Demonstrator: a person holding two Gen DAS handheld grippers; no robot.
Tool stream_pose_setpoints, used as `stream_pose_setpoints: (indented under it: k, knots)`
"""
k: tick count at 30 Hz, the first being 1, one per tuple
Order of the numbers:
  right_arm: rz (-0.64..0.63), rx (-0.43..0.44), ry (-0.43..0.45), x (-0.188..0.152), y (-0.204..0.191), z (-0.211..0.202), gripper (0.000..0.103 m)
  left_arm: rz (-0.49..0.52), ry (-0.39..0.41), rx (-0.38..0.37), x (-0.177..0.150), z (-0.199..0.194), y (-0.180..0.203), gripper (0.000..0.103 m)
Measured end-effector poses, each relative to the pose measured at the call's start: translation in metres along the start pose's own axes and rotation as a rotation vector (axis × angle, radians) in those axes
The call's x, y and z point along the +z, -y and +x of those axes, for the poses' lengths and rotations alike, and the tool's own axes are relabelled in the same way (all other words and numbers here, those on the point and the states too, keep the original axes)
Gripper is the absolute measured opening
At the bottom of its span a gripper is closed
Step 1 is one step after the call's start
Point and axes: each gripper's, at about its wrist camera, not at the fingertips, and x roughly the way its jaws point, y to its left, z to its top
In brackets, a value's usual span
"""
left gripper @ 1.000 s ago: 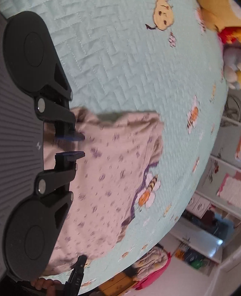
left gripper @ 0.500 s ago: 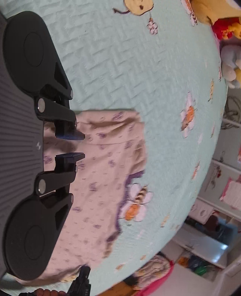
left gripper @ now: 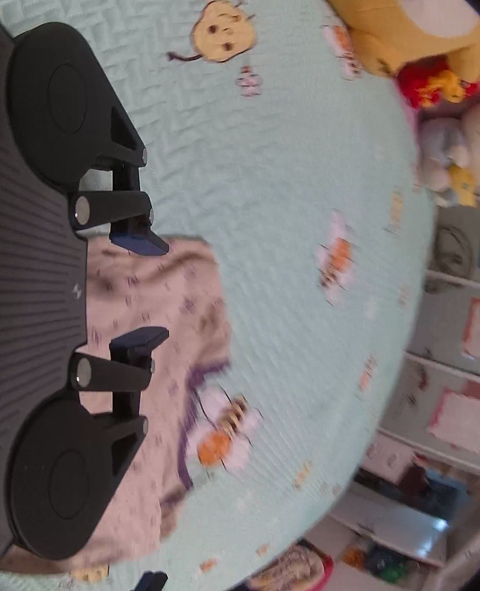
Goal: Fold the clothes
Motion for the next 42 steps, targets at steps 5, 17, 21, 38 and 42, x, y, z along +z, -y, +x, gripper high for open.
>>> stream_pose_setpoints:
  k: [5,17,21,38,42]
  knots:
    - [-0.104,0.019,0.016,-0.036,-0.041,-0.064,0.051,0.078,0.033,0.052,-0.015,-0.046,0.029,0.057]
    - [-0.158,0.064,-0.061,-0.109,-0.085,-0.135,0.064,0.149,0.066,0.086,-0.067,-0.125,0.073,0.07]
    - [-0.181,0.085,-0.038,-0.11,-0.095,-0.158,0.067,0.155,0.08,0.081,-0.074,-0.146,0.08,0.07]
    - [-0.199,0.114,-0.035,-0.12,-0.108,-0.183,0.067,0.197,0.138,0.071,-0.08,-0.182,0.094,0.071]
    - [-0.191,0.112,-0.047,-0.121,-0.107,-0.181,0.067,0.2,0.145,0.071,-0.079,-0.183,0.097,0.071]
